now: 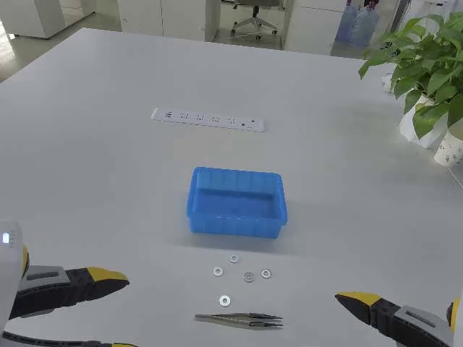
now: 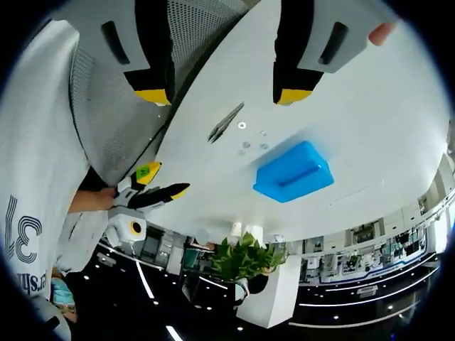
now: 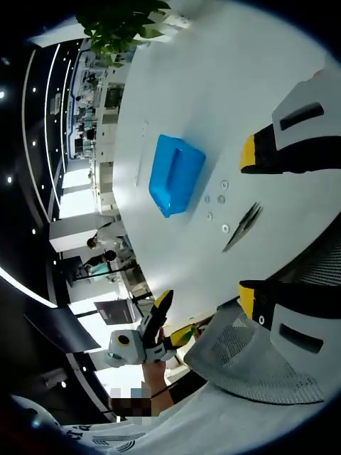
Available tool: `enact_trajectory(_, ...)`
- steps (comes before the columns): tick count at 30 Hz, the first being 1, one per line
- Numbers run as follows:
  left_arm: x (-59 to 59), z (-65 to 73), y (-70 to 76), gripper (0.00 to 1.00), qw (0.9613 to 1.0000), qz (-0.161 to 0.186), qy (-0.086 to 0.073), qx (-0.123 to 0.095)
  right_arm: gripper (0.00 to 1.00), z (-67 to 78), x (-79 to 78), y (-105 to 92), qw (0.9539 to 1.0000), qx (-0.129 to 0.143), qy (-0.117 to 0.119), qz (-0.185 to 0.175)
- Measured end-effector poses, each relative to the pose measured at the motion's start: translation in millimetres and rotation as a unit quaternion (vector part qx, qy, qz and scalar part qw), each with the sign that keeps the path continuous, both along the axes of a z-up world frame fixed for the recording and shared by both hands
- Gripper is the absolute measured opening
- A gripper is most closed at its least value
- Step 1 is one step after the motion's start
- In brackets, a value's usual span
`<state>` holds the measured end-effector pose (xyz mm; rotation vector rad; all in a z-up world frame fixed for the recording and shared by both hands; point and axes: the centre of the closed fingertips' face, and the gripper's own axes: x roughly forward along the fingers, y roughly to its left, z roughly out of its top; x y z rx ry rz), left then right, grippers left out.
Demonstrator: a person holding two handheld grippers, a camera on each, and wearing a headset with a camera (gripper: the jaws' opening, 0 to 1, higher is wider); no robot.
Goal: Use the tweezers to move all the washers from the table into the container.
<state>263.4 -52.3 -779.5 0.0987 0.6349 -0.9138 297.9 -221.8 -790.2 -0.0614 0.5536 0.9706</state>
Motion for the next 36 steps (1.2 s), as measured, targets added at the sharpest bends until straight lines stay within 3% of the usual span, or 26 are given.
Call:
enact_trajectory(25,-1.6,-4.2,-2.3,0.60,1.0000,0.000,0.005,-0.002,0.60,-0.2,-0.6,0.4,1.0000,-0.005,-0.002,0.004)
enact_trajectory(36,1.8,-6.0,-2.6,0.60,1.0000,-0.001,-0.002,-0.003,0.59,-1.9,-0.1,2.1,0.9999,-0.013,-0.004,0.009)
